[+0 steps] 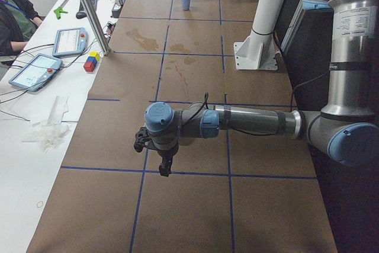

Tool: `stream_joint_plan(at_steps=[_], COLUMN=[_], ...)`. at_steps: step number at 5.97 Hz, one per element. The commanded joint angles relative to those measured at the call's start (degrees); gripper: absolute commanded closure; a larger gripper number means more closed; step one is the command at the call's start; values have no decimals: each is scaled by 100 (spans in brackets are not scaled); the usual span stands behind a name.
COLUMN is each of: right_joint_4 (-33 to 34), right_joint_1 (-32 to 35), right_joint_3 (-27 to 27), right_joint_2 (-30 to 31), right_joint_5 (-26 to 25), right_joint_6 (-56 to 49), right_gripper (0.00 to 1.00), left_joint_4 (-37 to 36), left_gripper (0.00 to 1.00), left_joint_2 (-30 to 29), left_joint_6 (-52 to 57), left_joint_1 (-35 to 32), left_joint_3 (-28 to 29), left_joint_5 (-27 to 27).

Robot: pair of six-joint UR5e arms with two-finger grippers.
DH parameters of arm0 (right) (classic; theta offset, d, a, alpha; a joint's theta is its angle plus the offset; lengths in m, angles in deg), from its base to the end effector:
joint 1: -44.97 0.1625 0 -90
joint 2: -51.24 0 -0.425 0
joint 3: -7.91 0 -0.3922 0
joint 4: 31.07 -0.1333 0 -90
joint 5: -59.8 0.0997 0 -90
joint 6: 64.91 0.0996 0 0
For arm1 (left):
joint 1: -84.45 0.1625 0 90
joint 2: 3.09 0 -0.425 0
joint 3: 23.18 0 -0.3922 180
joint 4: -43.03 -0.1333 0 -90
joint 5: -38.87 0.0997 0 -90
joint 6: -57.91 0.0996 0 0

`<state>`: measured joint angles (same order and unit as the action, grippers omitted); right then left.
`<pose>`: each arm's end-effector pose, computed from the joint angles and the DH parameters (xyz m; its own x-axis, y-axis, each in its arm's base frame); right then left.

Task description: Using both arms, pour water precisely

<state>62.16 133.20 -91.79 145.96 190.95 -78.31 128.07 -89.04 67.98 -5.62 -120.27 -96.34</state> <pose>0.0536 -0.4596 0.6239 0.7244 -0.2737 0.6327 0.2043 0.9618 0.1821 -0.0632 -0.4588 0.6391 0.6938 0.1505 -0.7042 -0.1220 0.9883 0.0910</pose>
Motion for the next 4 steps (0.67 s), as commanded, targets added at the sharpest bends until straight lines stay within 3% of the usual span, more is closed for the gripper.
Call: stream_joint_plan(at_steps=[1, 4], right_joint_4=[-68, -59], right_joint_1=[1, 1], right_joint_3=[12, 47], right_joint_2=[12, 21], right_joint_5=[-2, 16], right_joint_6=[48, 48], right_gripper=[0, 0], left_joint_4=[92, 74], left_gripper=[0, 0], left_joint_2=[96, 78], left_joint_6=[-14, -14], left_joint_1=[-10, -1], left_joint_3=[6, 41], left_joint_5=[39, 22])
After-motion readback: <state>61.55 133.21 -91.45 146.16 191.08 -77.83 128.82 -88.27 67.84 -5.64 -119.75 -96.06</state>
